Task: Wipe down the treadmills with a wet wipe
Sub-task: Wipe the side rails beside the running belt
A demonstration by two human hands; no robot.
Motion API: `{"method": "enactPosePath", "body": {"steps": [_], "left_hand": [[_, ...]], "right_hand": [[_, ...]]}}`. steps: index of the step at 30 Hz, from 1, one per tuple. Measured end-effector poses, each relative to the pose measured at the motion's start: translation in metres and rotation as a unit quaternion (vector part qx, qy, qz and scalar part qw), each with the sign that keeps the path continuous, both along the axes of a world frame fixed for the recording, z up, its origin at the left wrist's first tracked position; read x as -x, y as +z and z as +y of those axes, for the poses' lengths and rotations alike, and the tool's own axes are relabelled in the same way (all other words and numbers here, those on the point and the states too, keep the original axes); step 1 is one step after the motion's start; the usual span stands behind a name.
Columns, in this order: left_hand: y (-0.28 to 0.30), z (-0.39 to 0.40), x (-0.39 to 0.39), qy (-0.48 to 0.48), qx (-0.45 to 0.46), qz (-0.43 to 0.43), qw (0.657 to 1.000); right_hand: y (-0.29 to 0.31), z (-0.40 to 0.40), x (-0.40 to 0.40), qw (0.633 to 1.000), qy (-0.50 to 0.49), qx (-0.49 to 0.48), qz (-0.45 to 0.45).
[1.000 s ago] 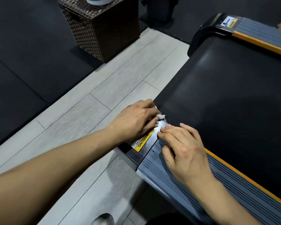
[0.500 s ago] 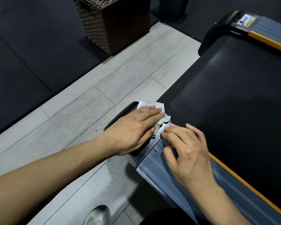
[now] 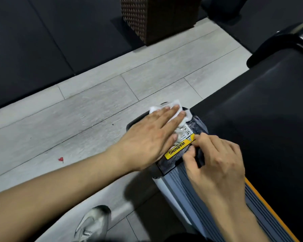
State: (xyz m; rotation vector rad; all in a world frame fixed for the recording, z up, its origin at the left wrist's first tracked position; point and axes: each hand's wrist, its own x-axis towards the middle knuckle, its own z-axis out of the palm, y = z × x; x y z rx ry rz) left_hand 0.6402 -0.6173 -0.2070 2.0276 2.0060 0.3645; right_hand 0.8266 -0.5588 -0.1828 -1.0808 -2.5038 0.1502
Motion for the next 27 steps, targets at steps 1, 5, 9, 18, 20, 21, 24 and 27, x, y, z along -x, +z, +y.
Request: {"method": "enactPosePath", "body": {"steps": [1,5,9,18,20,21,24,27], "left_hand": [[0.0,-0.006,-0.001,-0.009,-0.006,0.007,1.0],[-0.003,-0.052,-0.005,-0.053,-0.05,0.042,0.996],[-0.001,-0.057,-0.009,-0.017,-0.043,0.044,0.998],[-0.002,0.032,0.026,0.109,0.122,-0.176,0.971],[-0.004,0.007,0.028,0.14,0.118,-0.188,0.965],[-0.001,-0.01,0.025,0.143,0.109,-0.175,0.968],[0.006,-0.056,0.012,0.115,0.07,-0.12,0.984],[0.007,-0.067,0.009,0.113,0.056,-0.124,0.984]], "right_hand": [[-0.002,-0.002,-0.002,1.0,-0.004,0.0,0.007],[-0.009,-0.005,-0.005,1.0,-0.006,0.007,0.021],[-0.011,-0.005,-0.007,0.999,0.005,0.008,0.037],[-0.013,-0.003,-0.005,0.999,-0.01,0.0,0.039],[-0.012,-0.005,-0.003,0.999,-0.013,-0.004,0.042],[-0.011,-0.007,-0.001,0.999,-0.015,-0.009,0.037],[-0.004,-0.011,0.01,0.999,-0.028,-0.032,-0.003],[0.0,-0.007,0.027,0.998,-0.028,-0.037,-0.035]]}}
